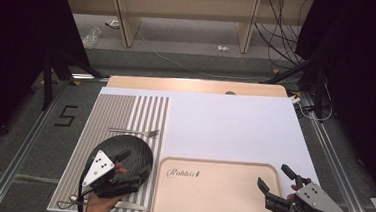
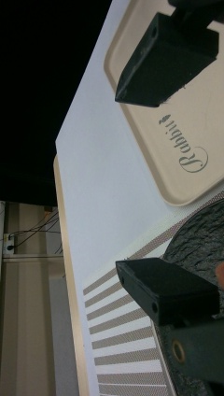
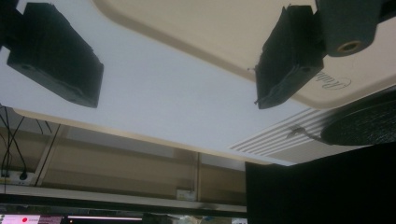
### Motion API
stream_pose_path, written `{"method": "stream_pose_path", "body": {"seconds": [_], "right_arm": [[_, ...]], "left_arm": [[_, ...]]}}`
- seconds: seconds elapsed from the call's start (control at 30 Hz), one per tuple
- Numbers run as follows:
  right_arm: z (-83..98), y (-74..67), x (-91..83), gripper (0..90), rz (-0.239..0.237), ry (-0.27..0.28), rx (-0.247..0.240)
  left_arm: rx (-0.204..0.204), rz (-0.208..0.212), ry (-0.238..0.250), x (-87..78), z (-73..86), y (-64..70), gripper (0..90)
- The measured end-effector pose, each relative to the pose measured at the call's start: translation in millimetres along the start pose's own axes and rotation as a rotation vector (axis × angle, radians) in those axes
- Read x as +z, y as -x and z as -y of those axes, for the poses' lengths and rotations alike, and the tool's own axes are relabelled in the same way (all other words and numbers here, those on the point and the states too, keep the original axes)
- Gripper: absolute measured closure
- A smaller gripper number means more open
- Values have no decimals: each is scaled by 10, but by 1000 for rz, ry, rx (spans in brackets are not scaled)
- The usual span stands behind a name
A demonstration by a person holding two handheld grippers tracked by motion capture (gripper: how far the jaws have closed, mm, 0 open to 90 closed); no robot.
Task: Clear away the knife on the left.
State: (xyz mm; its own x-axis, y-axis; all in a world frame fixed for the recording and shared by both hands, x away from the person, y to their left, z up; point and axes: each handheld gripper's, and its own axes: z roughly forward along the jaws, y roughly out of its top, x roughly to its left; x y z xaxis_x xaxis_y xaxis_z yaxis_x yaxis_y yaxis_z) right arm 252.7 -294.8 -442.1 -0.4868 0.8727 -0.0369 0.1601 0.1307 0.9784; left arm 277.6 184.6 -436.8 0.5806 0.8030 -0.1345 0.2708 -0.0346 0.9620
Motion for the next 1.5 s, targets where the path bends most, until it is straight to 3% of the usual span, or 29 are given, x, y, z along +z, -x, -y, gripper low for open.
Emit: {"method": "stream_pose_path", "body": {"seconds": [0.33, 0.53, 0.63, 0.9, 1.03, 1.17, 1.23, 1.37, 1.5], "right_arm": [[2, -5, 5, 162, 0, 0, -6], [2, -13, 6, 163, -1, -2, -8], [2, -14, 5, 163, -1, -5, -9], [4, -20, 12, 164, -5, -5, -10], [5, -21, 14, 164, -5, -5, -9], [4, -21, 7, 165, -3, -7, -10], [4, -21, 5, 165, -3, -8, -9], [11, -18, 8, 165, -2, -14, -1], [10, -20, 0, 165, -1, -12, -3]], "left_arm": [[0, -2, -9, 1, 0, -3, 156], [2, 3, -40, -2, -9, -12, 157], [36, -5, -74, -18, -16, -14, 157], [29, 43, -152, -36, -61, -33, 157], [54, 60, -203, -59, -106, -35, 157], [76, 41, -226, -87, -136, -52, 157], [68, 48, -241, -112, -163, -68, 157], [-4, 111, -273, -171, -235, -118, 157], [6, 116, -313, -236, -284, -165, 159]]}}
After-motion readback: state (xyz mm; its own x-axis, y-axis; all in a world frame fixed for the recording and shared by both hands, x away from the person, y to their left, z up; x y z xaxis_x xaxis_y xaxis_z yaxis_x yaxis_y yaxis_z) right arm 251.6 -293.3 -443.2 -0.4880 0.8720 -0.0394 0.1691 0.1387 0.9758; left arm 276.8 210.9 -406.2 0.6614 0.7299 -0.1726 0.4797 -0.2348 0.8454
